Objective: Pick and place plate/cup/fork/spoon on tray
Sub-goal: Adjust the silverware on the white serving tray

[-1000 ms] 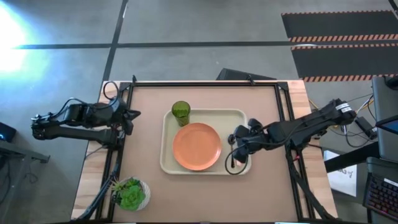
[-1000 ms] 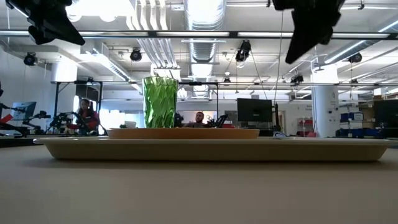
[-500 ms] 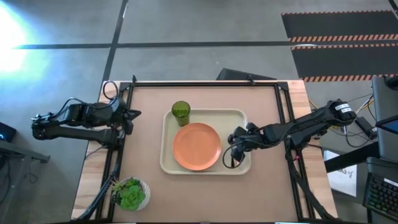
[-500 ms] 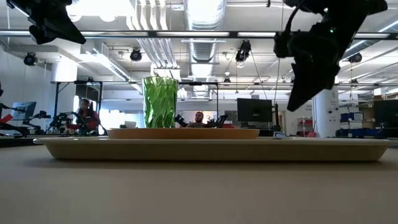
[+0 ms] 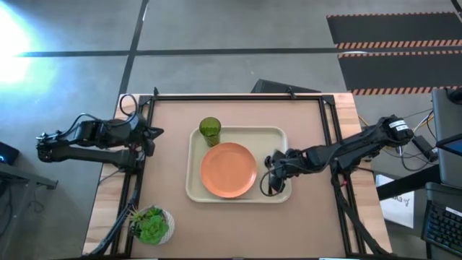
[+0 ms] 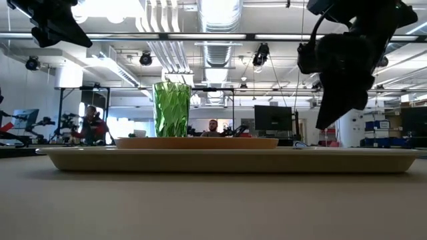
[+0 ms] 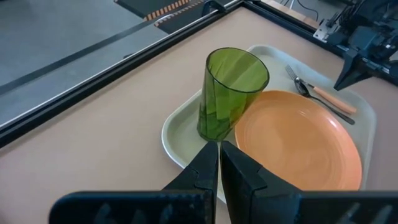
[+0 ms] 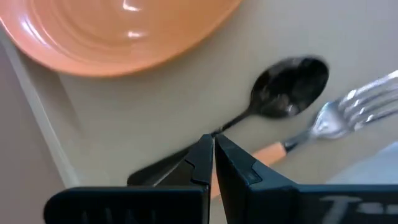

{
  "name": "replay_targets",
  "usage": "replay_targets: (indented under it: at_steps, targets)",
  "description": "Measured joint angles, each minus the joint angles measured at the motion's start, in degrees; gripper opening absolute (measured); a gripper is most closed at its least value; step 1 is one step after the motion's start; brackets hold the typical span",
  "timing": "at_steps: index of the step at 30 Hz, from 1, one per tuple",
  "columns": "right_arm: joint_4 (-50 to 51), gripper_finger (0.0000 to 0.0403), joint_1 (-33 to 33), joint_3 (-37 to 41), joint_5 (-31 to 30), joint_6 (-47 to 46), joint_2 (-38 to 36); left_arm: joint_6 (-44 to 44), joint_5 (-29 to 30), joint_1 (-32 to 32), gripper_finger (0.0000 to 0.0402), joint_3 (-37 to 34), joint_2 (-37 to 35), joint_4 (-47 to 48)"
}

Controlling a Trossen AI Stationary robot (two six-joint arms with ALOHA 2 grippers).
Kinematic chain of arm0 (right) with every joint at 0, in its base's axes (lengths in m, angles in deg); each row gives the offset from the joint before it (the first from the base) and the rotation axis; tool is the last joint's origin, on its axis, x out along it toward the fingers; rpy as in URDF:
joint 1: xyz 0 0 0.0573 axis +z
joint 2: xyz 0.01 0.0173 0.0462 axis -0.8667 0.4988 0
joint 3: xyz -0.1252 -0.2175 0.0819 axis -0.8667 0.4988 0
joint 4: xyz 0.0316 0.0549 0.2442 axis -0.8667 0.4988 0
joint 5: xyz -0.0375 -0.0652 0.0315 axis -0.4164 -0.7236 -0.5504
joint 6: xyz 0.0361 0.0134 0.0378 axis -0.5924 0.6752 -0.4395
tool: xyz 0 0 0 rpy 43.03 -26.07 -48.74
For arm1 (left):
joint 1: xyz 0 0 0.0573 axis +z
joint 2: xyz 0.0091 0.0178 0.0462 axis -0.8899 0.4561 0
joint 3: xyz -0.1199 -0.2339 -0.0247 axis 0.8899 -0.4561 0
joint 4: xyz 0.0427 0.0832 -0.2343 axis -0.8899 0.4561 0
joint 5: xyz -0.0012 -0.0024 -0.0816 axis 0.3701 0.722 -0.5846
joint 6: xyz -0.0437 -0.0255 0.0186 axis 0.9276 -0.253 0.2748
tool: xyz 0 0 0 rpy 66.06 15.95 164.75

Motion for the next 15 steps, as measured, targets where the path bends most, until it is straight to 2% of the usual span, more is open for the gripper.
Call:
replay_targets:
  at_steps: [6,15]
  targets:
    - [-1.3,0.0009,2.4,1.5,0.1,-3.8,0.0,-0.1,0.0,0.0,0.0000,0.0,-0.1,0.0]
    - [-12.4,0.0009,4.5,6.7,0.0,-5.9,0.0,-0.2,0.0,0.0,0.0000,-0.1,-0.3,0.0]
